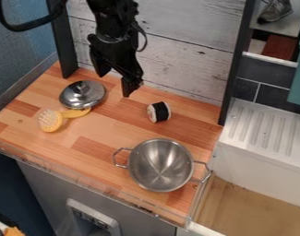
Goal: Move the silver pot to the left side
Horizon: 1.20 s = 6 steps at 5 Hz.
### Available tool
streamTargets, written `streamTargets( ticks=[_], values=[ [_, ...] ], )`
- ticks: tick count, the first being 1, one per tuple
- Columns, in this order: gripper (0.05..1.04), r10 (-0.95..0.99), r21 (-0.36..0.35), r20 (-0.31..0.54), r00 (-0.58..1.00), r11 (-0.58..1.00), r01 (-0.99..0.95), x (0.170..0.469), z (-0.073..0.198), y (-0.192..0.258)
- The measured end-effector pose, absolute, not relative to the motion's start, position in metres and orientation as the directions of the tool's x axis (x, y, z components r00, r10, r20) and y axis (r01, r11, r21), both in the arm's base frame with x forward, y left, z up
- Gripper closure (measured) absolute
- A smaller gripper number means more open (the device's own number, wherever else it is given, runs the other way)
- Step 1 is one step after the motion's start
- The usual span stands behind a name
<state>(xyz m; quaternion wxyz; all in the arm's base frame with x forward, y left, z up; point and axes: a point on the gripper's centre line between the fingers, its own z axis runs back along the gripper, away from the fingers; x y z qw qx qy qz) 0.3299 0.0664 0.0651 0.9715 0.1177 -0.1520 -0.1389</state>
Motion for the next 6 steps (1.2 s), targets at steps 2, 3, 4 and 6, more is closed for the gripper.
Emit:
streamTargets(
  ticks=[2,3,4,6],
  values=[
    [0.083,-0.508,0.333,0.200,0.838,0.839,0.430,0.297,0.059,-0.004],
    [0.083,-0.543,0.339,0.196,0.817,0.819,0.463,0.282,0.051,-0.026],
    [0.083,-0.512,0.326,0.179,0.840,0.836,0.441,0.268,0.043,-0.035],
    [0.083,-0.568,0.327,0.136,0.812,0.799,0.504,0.258,0.019,-0.051]
  ],
)
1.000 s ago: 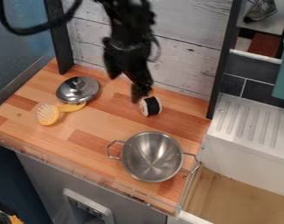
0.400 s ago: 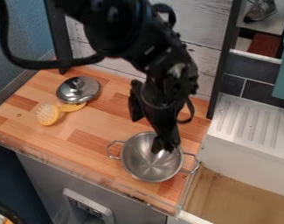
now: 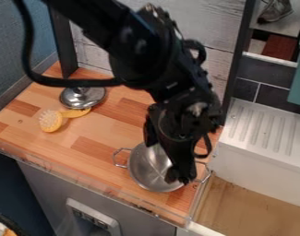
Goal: Move the silver pot to the left side
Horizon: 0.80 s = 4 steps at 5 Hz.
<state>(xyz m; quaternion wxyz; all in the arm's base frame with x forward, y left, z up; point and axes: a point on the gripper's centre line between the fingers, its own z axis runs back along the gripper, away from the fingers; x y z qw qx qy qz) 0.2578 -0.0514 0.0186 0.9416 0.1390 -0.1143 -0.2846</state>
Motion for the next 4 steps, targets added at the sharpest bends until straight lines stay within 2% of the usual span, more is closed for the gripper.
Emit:
streamTargets(
  ticks=[1,2,4],
  values=[
    [0.083,-0.596,0.313,0.108,0.795,0.780,0.542,0.254,0.011,-0.056],
    [0.083,-0.616,0.288,0.117,0.779,0.771,0.568,0.253,0.001,-0.062],
    [0.083,-0.626,0.262,0.023,0.779,0.756,0.600,0.252,-0.027,-0.065]
  ],
)
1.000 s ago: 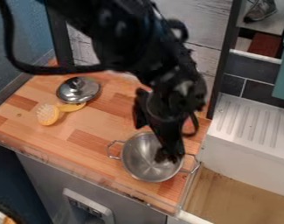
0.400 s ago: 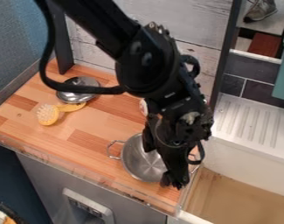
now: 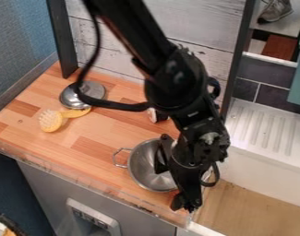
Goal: Move the silver pot to the left side
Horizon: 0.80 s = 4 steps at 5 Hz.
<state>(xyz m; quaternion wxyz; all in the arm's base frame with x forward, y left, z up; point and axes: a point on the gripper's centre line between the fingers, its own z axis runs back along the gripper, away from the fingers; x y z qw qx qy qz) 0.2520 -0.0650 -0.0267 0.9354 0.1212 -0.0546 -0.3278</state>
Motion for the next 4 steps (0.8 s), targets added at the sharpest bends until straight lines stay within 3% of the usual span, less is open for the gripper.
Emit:
streamTargets(
  ticks=[1,3,4],
  values=[
    [0.142,-0.597,0.270,0.023,0.802,0.776,0.570,0.258,-0.027,-0.060],
    [0.712,-0.569,0.306,0.033,0.822,0.789,0.534,0.266,-0.027,-0.048],
    [0.930,-0.573,0.299,0.043,0.818,0.789,0.537,0.267,-0.030,-0.050]
  ],
)
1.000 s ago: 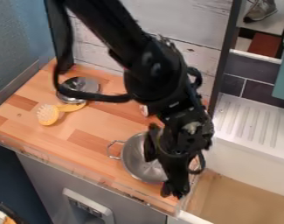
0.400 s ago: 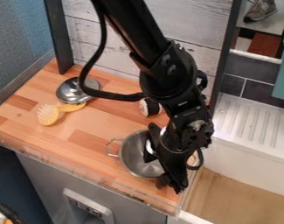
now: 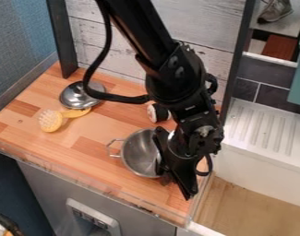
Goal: Move the silver pot to the left side
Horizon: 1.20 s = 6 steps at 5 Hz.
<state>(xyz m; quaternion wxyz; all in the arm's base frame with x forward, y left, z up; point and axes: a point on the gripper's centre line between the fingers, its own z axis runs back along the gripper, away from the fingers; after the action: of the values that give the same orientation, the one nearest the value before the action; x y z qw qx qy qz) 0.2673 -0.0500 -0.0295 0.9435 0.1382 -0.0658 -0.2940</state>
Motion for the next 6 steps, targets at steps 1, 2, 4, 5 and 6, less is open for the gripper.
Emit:
streamTargets(
  ticks=[1,2,4,5,6],
  values=[
    [1.009,-0.585,0.292,0.039,0.810,0.782,0.550,0.265,-0.031,-0.054],
    [1.014,-0.588,0.298,0.038,0.808,0.778,0.553,0.266,-0.031,-0.054],
    [1.017,-0.590,0.344,0.075,0.804,0.772,0.534,0.263,-0.007,-0.053],
    [1.020,-0.560,0.379,0.132,0.818,0.791,0.480,0.259,0.015,-0.043],
    [1.021,-0.498,0.399,0.163,0.852,0.823,0.405,0.260,0.028,-0.024]
  ],
)
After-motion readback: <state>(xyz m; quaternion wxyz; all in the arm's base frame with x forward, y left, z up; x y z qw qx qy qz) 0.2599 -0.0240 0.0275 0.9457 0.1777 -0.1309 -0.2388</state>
